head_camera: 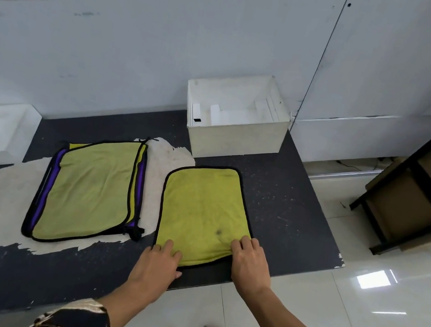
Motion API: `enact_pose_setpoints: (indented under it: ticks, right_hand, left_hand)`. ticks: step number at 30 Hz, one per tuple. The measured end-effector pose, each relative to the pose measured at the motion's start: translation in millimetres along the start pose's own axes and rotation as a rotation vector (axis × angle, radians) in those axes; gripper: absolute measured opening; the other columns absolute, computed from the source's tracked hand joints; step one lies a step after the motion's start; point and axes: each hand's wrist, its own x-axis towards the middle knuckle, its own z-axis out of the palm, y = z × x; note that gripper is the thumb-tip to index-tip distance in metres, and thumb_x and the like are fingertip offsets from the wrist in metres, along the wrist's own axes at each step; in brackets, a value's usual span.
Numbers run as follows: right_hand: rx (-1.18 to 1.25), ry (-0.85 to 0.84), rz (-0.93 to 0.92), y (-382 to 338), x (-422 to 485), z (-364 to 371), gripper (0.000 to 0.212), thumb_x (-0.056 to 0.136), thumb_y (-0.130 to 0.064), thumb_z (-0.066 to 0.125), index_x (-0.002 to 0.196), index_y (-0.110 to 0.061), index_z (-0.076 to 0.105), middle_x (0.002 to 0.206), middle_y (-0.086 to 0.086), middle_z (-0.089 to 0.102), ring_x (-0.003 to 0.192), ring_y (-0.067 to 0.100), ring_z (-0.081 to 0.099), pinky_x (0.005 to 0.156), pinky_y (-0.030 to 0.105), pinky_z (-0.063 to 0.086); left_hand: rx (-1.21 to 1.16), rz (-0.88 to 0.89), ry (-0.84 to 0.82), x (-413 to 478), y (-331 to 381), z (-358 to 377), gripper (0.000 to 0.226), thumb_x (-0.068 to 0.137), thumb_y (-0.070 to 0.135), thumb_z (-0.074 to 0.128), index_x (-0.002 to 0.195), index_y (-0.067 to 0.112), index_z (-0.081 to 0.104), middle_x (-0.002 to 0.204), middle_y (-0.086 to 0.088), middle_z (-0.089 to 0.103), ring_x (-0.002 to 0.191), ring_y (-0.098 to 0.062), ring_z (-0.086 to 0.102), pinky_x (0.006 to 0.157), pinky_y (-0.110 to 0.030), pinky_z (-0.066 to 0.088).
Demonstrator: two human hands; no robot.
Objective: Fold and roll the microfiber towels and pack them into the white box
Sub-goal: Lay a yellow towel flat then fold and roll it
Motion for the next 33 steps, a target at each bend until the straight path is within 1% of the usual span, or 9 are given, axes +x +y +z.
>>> enact_pose_setpoints:
  ticks: [2,4,10,15,24,26,28,30,33]
  right_hand:
    - [-0.014,0.014,0.014,-2.4,-0.9,-0.8,0.033,0.055,0.001,0.075,0.078,-0.018,0.059,0.075,0.002,0.055,0.067,0.021,0.050,0.055,0.032,0.044]
    - [-0.025,0.017,0.006,-2.6,-3.1,-0.1,0.028,0.063,-0.005,0.076,0.081,-0.019,0.060,0.077,0.001,0.056,0.069,0.021,0.050,0.058,0.033,0.045]
    - [-0.092,0.021,-0.014,2.1,-15.8,1.1,0.013,0.078,-0.013,0.070,0.077,-0.024,0.063,0.078,-0.004,0.054,0.072,0.019,0.051,0.070,0.032,0.044]
    - [-0.128,0.039,0.006,7.6,-32.5,0.8,0.019,0.075,-0.007,0.067,0.081,-0.024,0.065,0.081,-0.004,0.056,0.077,0.021,0.051,0.072,0.034,0.044]
    - [-0.153,0.107,0.199,2.8,-38.1,-2.4,0.018,0.068,-0.006,0.063,0.077,-0.018,0.053,0.073,0.001,0.052,0.072,0.025,0.044,0.075,0.040,0.041]
    - [-0.091,0.107,0.233,5.8,-29.5,-5.7,0.018,0.069,-0.008,0.063,0.079,-0.019,0.054,0.071,-0.001,0.054,0.073,0.024,0.044,0.075,0.039,0.041]
    - [0.034,0.115,0.244,13.5,-15.1,-10.8,0.018,0.073,-0.010,0.062,0.088,-0.019,0.062,0.079,-0.003,0.061,0.079,0.023,0.048,0.074,0.037,0.043]
    - [0.246,0.091,0.245,22.2,5.7,-22.8,0.020,0.081,-0.009,0.060,0.097,-0.020,0.067,0.090,-0.004,0.066,0.086,0.019,0.052,0.075,0.035,0.046]
    - [0.598,0.001,0.342,34.6,42.1,-45.6,0.016,0.088,-0.012,0.065,0.096,-0.026,0.068,0.092,-0.011,0.066,0.088,0.011,0.059,0.077,0.029,0.049]
  left_hand:
    - [0.018,0.033,0.028,-3.7,-1.9,6.3,0.052,0.034,0.018,0.095,0.075,0.014,0.063,0.075,-0.010,0.056,0.049,-0.024,0.052,0.045,-0.033,0.042]
    - [0.021,0.047,0.100,-5.8,-3.4,14.1,0.057,0.020,0.000,0.088,0.068,0.013,0.060,0.068,-0.010,0.054,0.045,-0.024,0.048,0.042,-0.032,0.038]
    - [-0.019,0.107,0.227,-10.2,-9.7,20.3,0.043,0.033,-0.003,0.083,0.067,0.011,0.060,0.068,-0.010,0.054,0.049,-0.027,0.050,0.046,-0.033,0.040]
    - [-0.093,0.162,0.329,-12.1,-27.4,32.2,0.036,0.043,-0.008,0.080,0.066,0.013,0.062,0.064,-0.004,0.055,0.051,-0.022,0.052,0.050,-0.033,0.044]
    - [-0.313,0.264,0.285,-23.1,-44.3,46.4,0.046,0.059,-0.008,0.069,0.082,0.027,0.049,0.078,0.011,0.052,0.069,-0.012,0.047,0.065,-0.024,0.043]
    - [-0.446,0.217,0.277,-17.2,-45.8,39.2,0.039,0.076,0.002,0.064,0.088,0.031,0.043,0.084,0.014,0.053,0.075,-0.009,0.045,0.074,-0.025,0.041]
    - [-0.578,0.159,0.313,-5.9,-50.4,28.4,0.019,0.093,0.012,0.051,0.102,0.029,0.050,0.098,0.013,0.057,0.088,-0.009,0.048,0.084,-0.026,0.036]
    - [-0.694,0.080,0.353,10.8,-57.8,19.1,0.019,0.098,0.020,0.044,0.111,0.022,0.058,0.109,0.011,0.059,0.097,-0.011,0.053,0.088,-0.027,0.038]
    - [-0.849,-0.038,0.437,36.8,-70.1,2.8,0.021,0.096,0.020,0.046,0.107,0.018,0.063,0.103,0.006,0.063,0.093,-0.012,0.058,0.082,-0.028,0.045]
